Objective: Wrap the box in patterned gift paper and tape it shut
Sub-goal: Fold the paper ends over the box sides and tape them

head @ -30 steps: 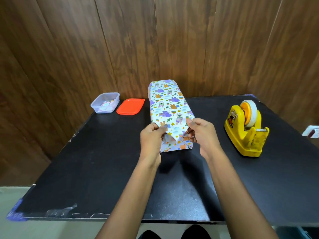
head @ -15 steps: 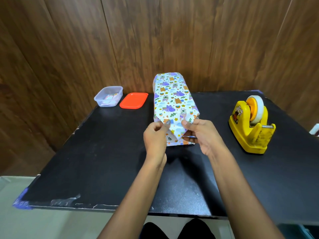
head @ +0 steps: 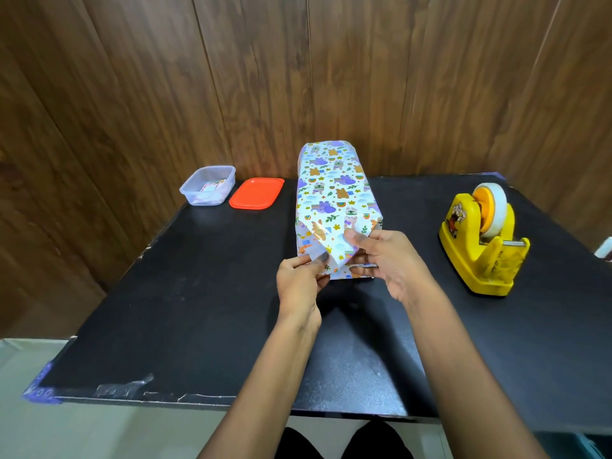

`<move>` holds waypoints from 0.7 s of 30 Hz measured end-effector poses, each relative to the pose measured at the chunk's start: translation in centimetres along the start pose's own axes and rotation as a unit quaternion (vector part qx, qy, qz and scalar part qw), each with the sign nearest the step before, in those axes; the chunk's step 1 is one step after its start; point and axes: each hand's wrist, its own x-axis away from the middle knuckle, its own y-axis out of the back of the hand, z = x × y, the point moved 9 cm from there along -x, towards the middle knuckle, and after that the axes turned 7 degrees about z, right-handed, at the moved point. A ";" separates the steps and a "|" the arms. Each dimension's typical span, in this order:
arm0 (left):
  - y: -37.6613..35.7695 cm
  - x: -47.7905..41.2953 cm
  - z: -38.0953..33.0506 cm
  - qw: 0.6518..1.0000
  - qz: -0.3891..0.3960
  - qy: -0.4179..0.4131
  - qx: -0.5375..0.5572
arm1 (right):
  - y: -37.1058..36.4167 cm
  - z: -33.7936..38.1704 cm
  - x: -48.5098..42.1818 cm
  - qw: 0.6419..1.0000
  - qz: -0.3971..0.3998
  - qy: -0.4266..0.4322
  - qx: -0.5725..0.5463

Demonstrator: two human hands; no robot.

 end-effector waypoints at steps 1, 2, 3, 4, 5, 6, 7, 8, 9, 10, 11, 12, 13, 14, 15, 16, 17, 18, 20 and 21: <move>0.0 0.1 -0.1 1.000 -0.007 -0.008 0.005 | 0.0 -0.1 0.0 1.000 0.003 -0.003 0.002; 0.0 0.2 -0.3 1.000 -0.010 -0.019 0.016 | -0.1 -0.2 0.0 1.000 0.006 -0.005 0.001; 0.0 0.3 -0.6 0.999 -0.012 -0.037 0.029 | -0.2 -0.2 0.0 1.000 0.008 -0.004 -0.002; 0.0 0.3 -1.0 0.997 -0.013 -0.058 0.039 | -0.2 -0.2 0.0 1.000 0.008 -0.002 -0.009; -0.1 0.4 -1.4 0.996 -0.012 -0.080 0.038 | -0.2 -0.2 0.0 1.000 0.007 0.000 -0.017; -0.2 0.6 -1.9 0.994 -0.009 -0.101 0.028 | -0.2 -0.2 -0.1 1.000 0.006 0.000 -0.027; -0.4 0.8 -2.2 0.993 -0.004 -0.119 0.013 | -0.1 -0.2 -0.1 0.999 0.006 -0.001 -0.036; -0.5 0.9 -2.5 0.991 0.000 -0.132 0.002 | -0.1 -0.2 -0.1 0.999 0.007 -0.001 -0.044; -0.6 1.0 -2.8 0.990 0.005 -0.142 -0.005 | 0.0 -0.1 -0.2 0.999 0.008 0.000 -0.050; -0.7 1.0 -2.9 0.989 0.010 -0.148 -0.010 | 0.0 -0.1 -0.2 0.999 0.010 0.003 -0.052; -0.8 1.1 -3.1 0.987 0.013 -0.156 -0.019 | 0.0 0.0 -0.2 0.999 0.011 0.006 -0.052; -0.8 1.1 -3.3 0.985 0.013 -0.167 -0.035 | -0.1 0.0 -0.2 0.999 0.015 0.008 -0.052; -0.9 1.1 -3.5 0.982 0.014 -0.180 -0.058 | -0.2 0.0 -0.2 0.999 0.019 0.009 -0.049; -1.0 1.1 -3.7 0.977 0.017 -0.194 -0.083 | -0.4 -0.1 -0.2 0.999 0.023 0.010 -0.047; -1.2 1.1 -3.8 0.972 0.020 -0.208 -0.108 | -0.5 -0.2 -0.2 0.999 0.023 0.010 -0.048; -1.3 1.1 -4.0 0.966 0.022 -0.220 -0.133 | -0.5 -0.2 -0.3 0.998 0.020 0.011 -0.051; -1.4 1.1 -4.1 0.960 0.023 -0.232 -0.157 | -0.5 -0.3 -0.4 0.998 0.013 0.013 -0.056; -1.4 1.1 -4.2 0.954 0.020 -0.242 -0.177 | -0.4 -0.4 -0.4 0.998 0.006 0.014 -0.061; -1.2 0.9 -4.5 0.947 0.005 -0.247 -0.205 | -0.4 -0.6 -0.6 0.998 -0.002 0.016 -0.068; -1.0 1.0 -4.8 0.945 -0.010 -0.245 -0.216 | -0.4 -0.7 -0.7 0.997 -0.003 0.017 -0.070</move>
